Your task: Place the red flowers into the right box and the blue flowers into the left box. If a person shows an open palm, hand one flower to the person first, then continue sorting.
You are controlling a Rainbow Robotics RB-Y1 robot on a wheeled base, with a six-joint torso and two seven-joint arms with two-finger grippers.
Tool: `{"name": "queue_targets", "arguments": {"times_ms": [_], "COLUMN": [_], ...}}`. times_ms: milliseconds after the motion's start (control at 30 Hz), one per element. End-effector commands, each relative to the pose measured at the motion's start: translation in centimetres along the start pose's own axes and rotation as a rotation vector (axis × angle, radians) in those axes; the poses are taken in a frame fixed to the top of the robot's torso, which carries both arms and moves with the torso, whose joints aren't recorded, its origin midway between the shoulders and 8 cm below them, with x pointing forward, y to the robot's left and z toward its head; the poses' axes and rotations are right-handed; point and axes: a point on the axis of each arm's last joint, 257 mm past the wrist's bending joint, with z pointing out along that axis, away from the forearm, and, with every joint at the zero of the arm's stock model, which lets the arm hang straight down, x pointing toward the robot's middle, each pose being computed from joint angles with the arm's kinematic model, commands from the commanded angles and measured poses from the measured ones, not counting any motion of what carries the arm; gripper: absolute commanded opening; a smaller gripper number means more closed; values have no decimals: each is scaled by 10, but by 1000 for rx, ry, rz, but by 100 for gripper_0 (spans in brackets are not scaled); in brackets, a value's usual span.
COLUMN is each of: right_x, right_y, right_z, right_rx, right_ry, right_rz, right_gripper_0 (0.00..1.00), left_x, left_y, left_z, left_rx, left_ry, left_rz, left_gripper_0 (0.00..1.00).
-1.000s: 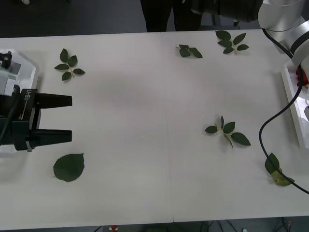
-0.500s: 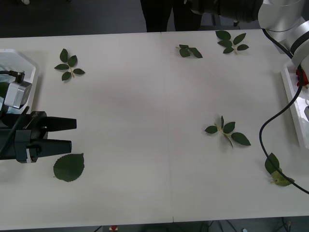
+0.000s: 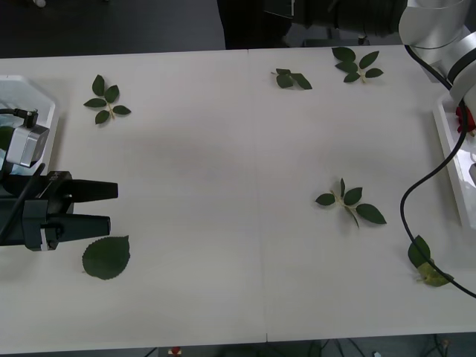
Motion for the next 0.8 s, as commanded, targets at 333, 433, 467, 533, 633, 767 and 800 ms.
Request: {"name": "queue_targets", "arguments": {"times_ms": [333,433,467,533,633,767,800], "right_x": [62,92,101,113,128,145,147], "right_y": [27,35,37,39,43,53,54], "right_z": [-100,-130,-140,-156,-180,-204,-209], "right_rx": [-286,-333,-346,-355,-366,-385,-386], "right_ry": [260,340,363,390,433,465,466], "right_rz": [35,38,36,29,8,4,11], "right_gripper_0": [90,90,90,90,90,90,90], "left_x": [-3,-3,-3,-3,-3,-3,-3], "left_y": [-5,-5,-5,-5,-5,-5,-5], "left_z": [1,1,1,1,1,1,1], "left_rx": [7,7,7,7,7,7,7], "left_ry": [5,5,5,5,5,5,5], "left_rz": [100,100,100,100,100,100,100], "left_gripper_0": [100,100,100,100,100,100,100]}}
